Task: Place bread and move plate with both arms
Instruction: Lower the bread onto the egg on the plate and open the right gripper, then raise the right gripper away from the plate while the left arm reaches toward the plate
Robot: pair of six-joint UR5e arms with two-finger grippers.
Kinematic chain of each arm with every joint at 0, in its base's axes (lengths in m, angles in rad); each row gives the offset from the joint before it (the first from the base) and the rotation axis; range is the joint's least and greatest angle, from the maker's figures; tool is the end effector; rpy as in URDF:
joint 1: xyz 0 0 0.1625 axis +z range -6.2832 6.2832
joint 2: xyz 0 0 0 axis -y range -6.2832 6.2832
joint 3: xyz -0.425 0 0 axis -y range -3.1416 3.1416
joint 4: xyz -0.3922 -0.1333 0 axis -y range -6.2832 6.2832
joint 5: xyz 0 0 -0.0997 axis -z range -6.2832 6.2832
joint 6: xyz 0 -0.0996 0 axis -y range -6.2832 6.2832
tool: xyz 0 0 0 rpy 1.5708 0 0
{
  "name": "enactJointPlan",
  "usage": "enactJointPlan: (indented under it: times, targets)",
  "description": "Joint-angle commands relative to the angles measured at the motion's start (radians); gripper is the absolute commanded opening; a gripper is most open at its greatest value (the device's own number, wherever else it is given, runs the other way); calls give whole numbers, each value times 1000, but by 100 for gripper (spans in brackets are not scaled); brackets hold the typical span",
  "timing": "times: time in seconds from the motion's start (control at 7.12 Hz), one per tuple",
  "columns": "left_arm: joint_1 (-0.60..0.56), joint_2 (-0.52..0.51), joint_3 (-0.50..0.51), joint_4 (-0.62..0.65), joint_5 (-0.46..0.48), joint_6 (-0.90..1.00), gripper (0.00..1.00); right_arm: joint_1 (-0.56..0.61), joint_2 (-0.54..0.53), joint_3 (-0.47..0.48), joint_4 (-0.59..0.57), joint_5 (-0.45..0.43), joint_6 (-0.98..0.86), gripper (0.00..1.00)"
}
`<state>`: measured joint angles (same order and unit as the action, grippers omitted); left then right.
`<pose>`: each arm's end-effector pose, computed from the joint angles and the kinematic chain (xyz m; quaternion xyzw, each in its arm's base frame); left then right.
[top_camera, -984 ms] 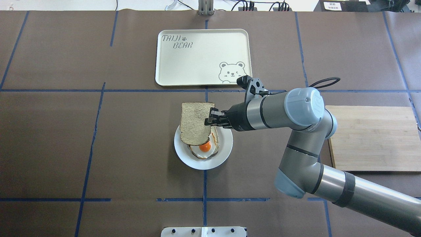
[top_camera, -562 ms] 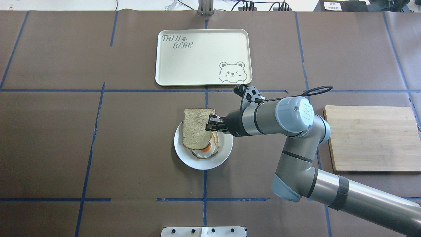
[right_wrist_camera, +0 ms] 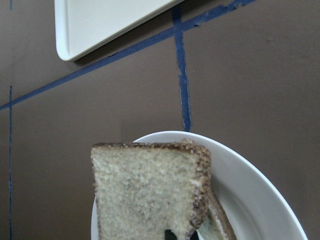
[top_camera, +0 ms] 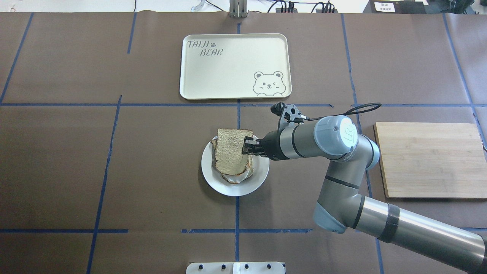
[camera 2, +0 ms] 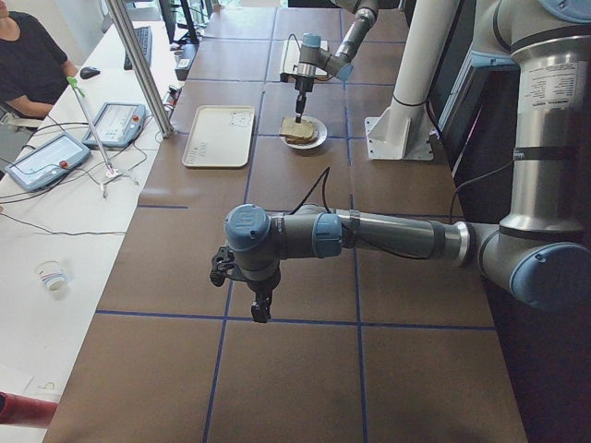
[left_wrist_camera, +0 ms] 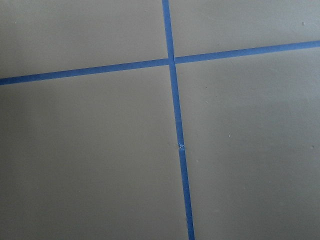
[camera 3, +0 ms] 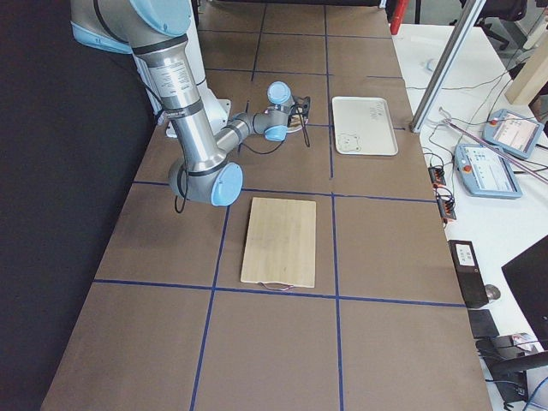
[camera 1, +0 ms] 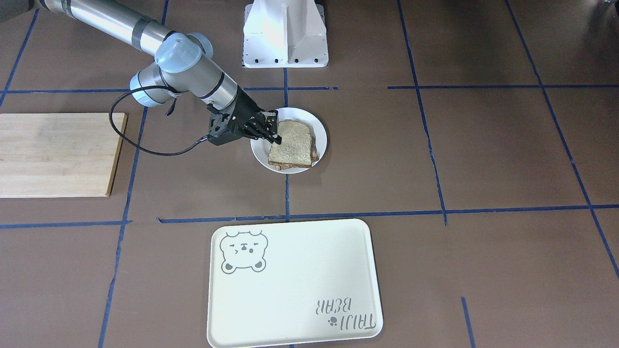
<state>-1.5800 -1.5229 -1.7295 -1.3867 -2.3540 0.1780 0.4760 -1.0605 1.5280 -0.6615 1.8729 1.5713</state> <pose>-0.0673 -0.4631 0.6213 0.0019 0.3829 0.0639 0.9216 -0.5482 -0.3993 0.2771 0.0350 -0.6378 0.0873 0.7645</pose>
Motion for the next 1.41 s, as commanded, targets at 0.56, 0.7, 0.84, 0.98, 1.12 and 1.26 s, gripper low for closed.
enactJointPlan:
  times: [0.56, 0.7, 0.84, 0.98, 1.12, 1.26]
  targets:
    - [2, -16, -24, -3, -1, -52, 100, 53, -4, 50, -7, 32, 10, 100]
    - [8, -32, -50, -9, -2, -128, 100, 103, -6, 50, -12, 79, 10, 100]
    - [43, -40, -61, -81, -48, -228, 100, 163, -15, 50, -21, 125, 4, 100]
    - [90, -40, -62, -218, -117, -344, 100, 246, -16, 55, -80, 173, -5, 100]
    - [153, -40, -62, -388, -120, -541, 100, 319, -19, 70, -161, 195, -95, 100]
    - [234, -40, -59, -575, -111, -759, 100, 376, -22, 78, -265, 195, -254, 100]
